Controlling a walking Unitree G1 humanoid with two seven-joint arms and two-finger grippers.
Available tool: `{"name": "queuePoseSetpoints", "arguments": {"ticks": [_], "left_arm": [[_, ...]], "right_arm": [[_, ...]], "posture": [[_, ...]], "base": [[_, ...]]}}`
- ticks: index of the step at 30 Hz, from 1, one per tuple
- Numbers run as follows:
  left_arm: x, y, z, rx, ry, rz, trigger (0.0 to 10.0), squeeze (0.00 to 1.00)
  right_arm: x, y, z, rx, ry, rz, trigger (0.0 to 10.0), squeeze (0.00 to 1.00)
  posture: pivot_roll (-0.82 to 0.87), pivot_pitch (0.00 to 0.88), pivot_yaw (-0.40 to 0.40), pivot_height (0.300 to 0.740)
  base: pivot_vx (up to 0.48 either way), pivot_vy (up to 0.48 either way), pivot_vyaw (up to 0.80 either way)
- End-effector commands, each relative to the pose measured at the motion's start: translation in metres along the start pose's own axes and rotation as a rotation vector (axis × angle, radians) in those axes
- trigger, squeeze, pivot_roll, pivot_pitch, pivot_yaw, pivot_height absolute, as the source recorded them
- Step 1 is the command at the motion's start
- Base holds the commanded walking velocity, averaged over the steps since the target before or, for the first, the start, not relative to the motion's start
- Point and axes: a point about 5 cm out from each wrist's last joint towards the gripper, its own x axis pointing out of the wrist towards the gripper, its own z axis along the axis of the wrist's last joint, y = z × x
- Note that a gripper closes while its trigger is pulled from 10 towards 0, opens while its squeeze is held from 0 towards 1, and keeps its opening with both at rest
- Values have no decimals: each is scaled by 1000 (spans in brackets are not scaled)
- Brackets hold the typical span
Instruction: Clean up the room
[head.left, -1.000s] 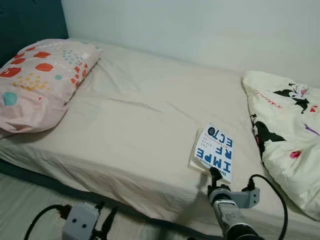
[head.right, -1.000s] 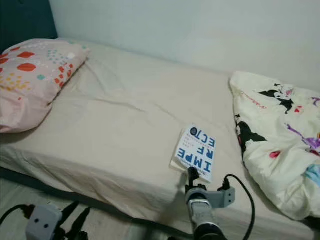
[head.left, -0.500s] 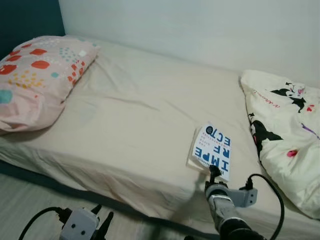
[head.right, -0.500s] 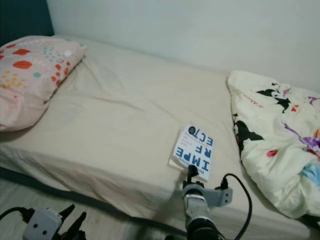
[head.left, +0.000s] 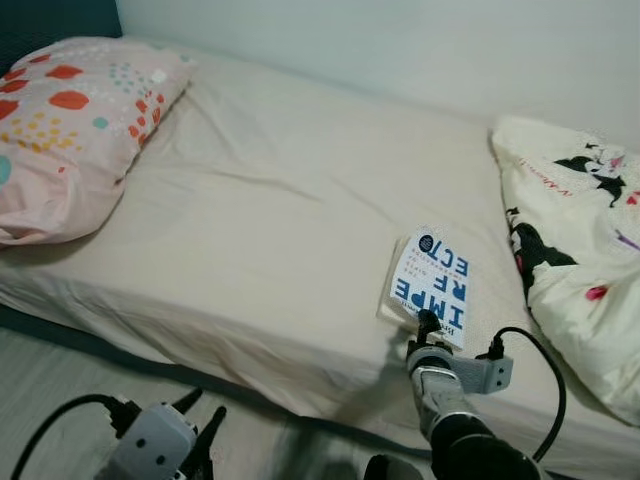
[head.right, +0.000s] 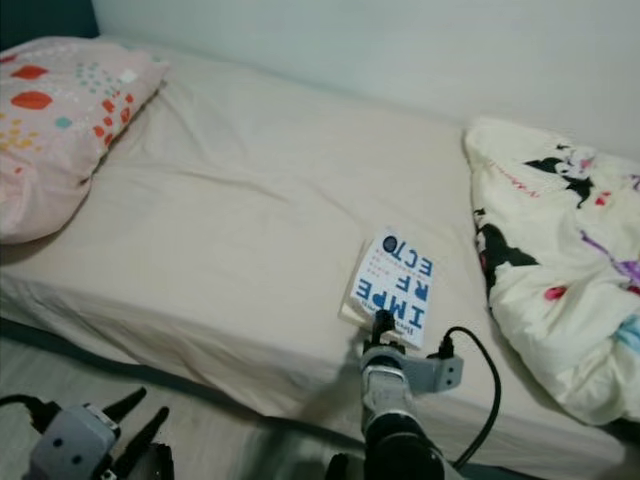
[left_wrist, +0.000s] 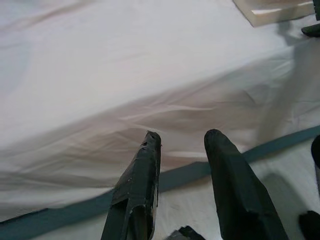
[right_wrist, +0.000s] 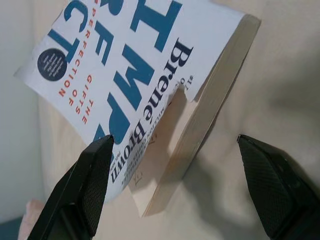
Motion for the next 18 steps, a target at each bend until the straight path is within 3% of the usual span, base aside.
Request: {"name": "queuePoseSetpoints", "arguments": {"ticks": [1,4,8,10,12,15,18], "left_arm": [[-5,-4,-2,-14,23,-29,10000,0],[-10,-5,0,-10,29,-44,10000,0],[-10,-5,0,-10,31,-47,10000,0],[-11,-7,1,-8,34,-55,10000,0],[-11,-8,1,-8,34,-56,10000,0],[-11,-8,1,2,38,-61,10000,0],[-11,-7,1,6,40,-58,10000,0]], "right_arm": [[-2,-9,3,44,-19,-43,10000,0],[2,3,8,122,-55,-20,10000,0],[3,7,8,133,-58,-13,10000,0],[9,29,7,157,-52,42,10000,0],[9,33,7,162,-51,55,10000,0],[10,38,7,170,-52,66,157,0],[11,40,8,185,-59,71,0,0]], "posture": [[326,365,-63,562],[325,375,-57,562],[325,375,-57,562],[327,368,-56,562],[327,368,-56,562],[328,364,-59,562],[330,358,-61,562]], "base": [[0,0,0],[0,0,0],[0,0,0],[0,0,0],[0,0,0],[0,0,0],[0,0,0]]}}
